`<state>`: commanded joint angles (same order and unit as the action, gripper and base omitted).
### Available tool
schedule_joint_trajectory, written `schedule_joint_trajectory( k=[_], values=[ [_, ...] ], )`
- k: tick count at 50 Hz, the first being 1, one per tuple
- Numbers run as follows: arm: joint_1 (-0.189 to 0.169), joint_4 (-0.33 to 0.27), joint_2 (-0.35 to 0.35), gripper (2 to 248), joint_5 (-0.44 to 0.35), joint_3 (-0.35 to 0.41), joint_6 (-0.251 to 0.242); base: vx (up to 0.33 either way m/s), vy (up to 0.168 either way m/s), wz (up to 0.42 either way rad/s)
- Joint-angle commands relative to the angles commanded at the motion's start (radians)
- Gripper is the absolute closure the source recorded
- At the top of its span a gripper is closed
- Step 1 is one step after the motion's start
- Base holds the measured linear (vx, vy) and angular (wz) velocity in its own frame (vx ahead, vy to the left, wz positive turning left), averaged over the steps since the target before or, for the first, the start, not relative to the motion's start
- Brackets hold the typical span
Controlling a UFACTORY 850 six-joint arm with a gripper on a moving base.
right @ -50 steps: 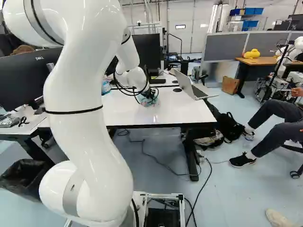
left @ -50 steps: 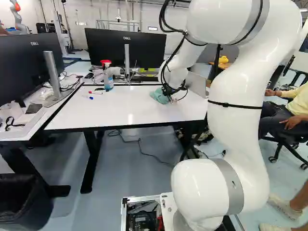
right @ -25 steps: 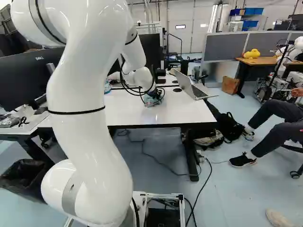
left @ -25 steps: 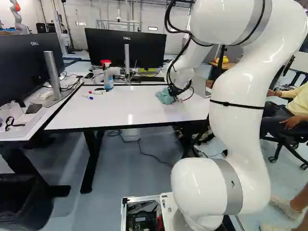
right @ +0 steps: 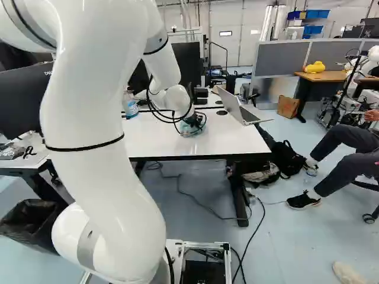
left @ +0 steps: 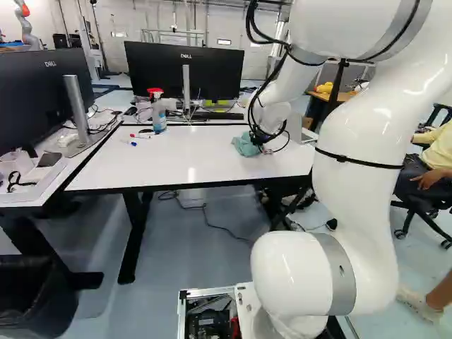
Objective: Clean the table with the green towel
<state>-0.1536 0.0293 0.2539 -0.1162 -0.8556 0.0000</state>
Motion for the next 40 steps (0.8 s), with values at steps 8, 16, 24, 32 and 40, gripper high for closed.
schedule_joint_trajectory(
  k=[8,16,24,32,40],
  values=[
    [0.015,0.0,-0.026,217,0.0,0.031,0.0,0.0,0.0,0.0],
    [0.038,0.0,-0.042,217,0.0,0.049,0.0,0.0,0.0,0.0],
    [0.064,0.0,-0.046,217,0.0,0.054,0.0,0.0,0.0,0.0],
    [0.091,0.0,-0.041,217,0.0,0.048,0.0,0.0,0.0,0.0],
    [0.114,0.0,-0.022,217,0.0,0.026,0.0,0.0,0.0,0.0]
  ],
)
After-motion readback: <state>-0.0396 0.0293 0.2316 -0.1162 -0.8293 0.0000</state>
